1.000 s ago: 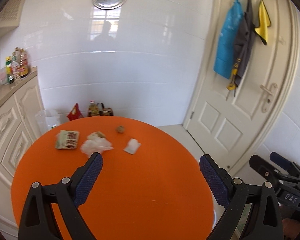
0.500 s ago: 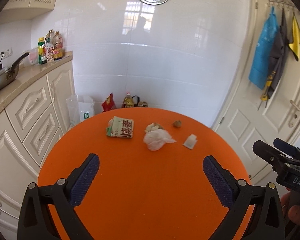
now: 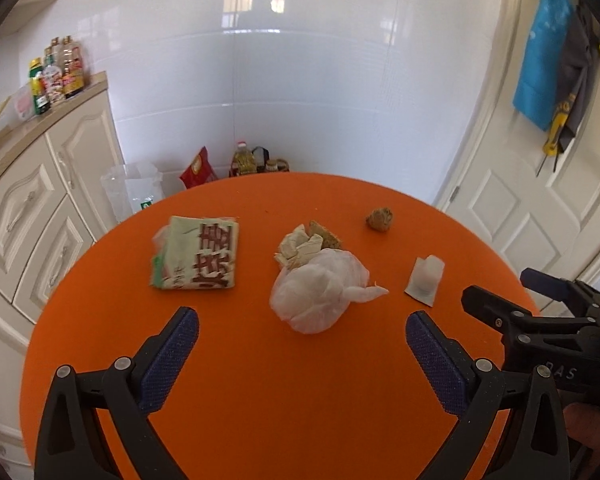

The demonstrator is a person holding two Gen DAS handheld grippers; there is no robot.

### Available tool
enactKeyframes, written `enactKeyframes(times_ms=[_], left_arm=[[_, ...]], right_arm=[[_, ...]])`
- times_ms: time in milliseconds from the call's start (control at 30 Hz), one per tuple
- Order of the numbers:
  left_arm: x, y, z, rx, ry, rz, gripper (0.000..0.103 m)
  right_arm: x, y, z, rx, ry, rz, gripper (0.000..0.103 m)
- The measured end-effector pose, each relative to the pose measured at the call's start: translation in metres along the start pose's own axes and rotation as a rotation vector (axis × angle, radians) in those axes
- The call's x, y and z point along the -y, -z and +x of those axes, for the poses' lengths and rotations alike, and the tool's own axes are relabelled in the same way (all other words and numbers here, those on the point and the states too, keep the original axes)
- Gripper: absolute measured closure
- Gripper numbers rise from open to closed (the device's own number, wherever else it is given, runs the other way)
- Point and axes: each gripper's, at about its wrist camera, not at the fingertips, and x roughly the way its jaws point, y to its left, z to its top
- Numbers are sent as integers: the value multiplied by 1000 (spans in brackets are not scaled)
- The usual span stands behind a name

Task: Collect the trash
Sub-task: 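Grasp the white plastic bag with the left tool while the right tool grasps the white box, then carry the plastic bag and white box with both tools toward the bin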

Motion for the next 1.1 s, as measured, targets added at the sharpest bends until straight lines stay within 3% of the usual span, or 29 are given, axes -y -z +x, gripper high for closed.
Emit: enactKeyframes(times_ms=[233, 300, 333, 467, 633, 733, 900, 1100], left_arm=[[13, -25, 69, -45, 49, 11, 5], [12, -32, 83, -65, 74, 1, 26], [11, -35, 89, -83, 92, -8, 49], [7, -45, 94, -62, 128, -22, 61], [-7, -52, 90, -20, 99, -60, 62], [-14, -55, 83, -3, 90, -77, 62], [-22, -56, 73, 10, 83, -97, 61], [-24, -42, 59, 14, 84, -101, 61]], right_arm=[[13, -5, 29, -30, 5, 18, 7], [16, -5, 30, -30, -9, 26, 7], [15, -5, 30, -28, -9, 27, 7], [10, -6, 31, -26, -33, 22, 7], [-8, -8, 38, -28, -70, -8, 11], [-20, -10, 49, -52, -82, -31, 33], [-33, -9, 53, -33, -2, -91, 60], [-27, 2, 39, -33, -54, -63, 61]])
